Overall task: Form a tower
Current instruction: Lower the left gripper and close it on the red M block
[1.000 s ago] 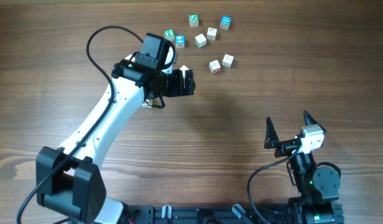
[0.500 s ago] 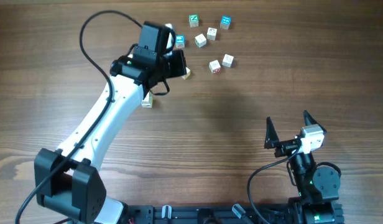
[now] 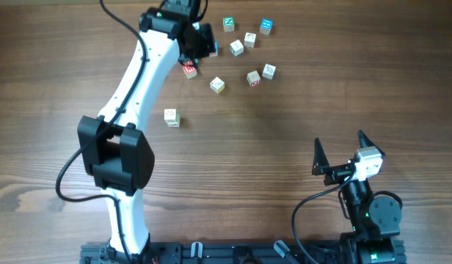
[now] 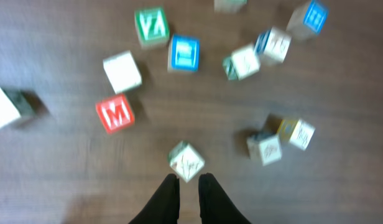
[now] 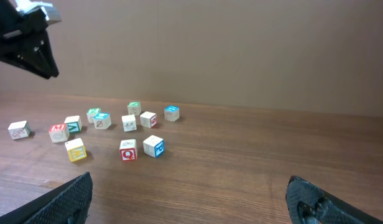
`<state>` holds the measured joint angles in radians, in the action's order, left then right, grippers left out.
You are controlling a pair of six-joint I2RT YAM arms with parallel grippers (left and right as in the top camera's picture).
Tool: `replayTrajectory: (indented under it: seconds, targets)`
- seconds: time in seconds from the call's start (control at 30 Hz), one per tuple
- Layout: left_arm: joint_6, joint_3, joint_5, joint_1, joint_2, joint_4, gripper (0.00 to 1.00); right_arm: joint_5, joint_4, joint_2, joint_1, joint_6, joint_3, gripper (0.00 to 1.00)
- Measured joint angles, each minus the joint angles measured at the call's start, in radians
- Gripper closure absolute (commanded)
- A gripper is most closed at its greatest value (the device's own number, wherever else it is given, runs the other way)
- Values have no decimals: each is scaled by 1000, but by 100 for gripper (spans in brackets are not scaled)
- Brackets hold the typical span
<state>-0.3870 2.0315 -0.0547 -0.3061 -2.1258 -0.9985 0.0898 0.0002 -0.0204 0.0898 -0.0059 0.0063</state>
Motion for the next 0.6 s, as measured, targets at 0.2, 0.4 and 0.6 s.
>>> replayTrajectory:
  seconds: [0.2, 0.4, 0.6]
  targets:
    - [-15, 21, 116, 0, -115, -9, 39, 0, 0, 0, 0, 0, 0, 0]
    - [-29, 21, 141, 6, -155, -12, 37, 0, 0, 0, 0, 0, 0, 0]
    - [-98, 21, 148, 35, -165, 1, 39, 0, 0, 0, 0, 0, 0, 0]
